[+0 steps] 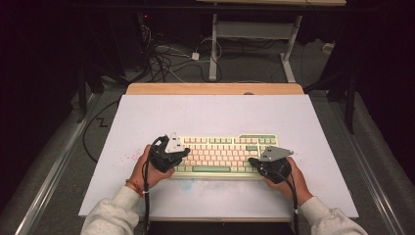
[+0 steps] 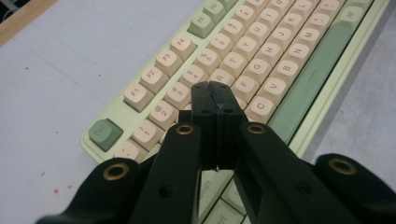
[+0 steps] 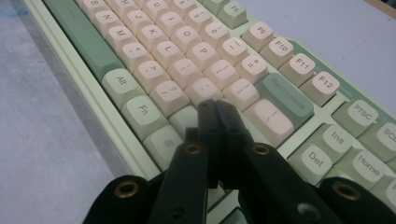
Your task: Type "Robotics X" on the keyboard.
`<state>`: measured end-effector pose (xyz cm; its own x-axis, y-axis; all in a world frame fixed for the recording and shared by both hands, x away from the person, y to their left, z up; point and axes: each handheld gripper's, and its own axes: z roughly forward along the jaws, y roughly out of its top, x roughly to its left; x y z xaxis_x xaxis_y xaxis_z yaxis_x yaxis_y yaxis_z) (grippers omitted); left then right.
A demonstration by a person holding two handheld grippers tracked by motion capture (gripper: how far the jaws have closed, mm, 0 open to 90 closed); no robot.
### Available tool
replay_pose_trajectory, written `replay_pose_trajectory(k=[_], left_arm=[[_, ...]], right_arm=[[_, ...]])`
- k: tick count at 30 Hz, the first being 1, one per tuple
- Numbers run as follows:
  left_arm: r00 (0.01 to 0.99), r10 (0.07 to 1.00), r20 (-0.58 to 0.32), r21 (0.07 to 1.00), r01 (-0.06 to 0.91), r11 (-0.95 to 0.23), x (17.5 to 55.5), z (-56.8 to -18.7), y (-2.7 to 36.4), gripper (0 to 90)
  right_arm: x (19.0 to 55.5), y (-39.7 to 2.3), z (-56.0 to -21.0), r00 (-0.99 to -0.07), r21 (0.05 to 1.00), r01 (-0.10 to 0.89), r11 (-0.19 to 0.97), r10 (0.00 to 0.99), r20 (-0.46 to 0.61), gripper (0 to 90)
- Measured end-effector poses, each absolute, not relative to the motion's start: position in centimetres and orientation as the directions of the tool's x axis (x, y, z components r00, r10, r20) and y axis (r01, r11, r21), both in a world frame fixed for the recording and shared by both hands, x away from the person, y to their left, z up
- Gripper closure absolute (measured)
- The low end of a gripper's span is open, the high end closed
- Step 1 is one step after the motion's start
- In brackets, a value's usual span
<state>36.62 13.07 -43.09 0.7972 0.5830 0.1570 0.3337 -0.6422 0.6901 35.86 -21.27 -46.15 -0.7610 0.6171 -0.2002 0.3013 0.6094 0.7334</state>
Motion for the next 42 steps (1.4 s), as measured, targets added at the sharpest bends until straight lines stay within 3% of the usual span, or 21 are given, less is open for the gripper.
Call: replay_pose_trajectory(k=[34, 42], left_arm=[[0.828, 0.536, 0.165, 0.589, 0.353, -0.727, 40.2, -44.8, 8.2, 86.3], [0.820, 0.539, 0.193, 0.637, 0.313, -0.705, 39.5, -43.7, 8.5, 85.9]], right_arm=[[35.8, -21.2, -46.1, -0.761, 0.729, 0.297, 0.616, 0.615, -0.209, 90.0], [35.8, -21.2, -46.0, -0.761, 0.726, 0.297, 0.620, 0.613, -0.213, 90.0]])
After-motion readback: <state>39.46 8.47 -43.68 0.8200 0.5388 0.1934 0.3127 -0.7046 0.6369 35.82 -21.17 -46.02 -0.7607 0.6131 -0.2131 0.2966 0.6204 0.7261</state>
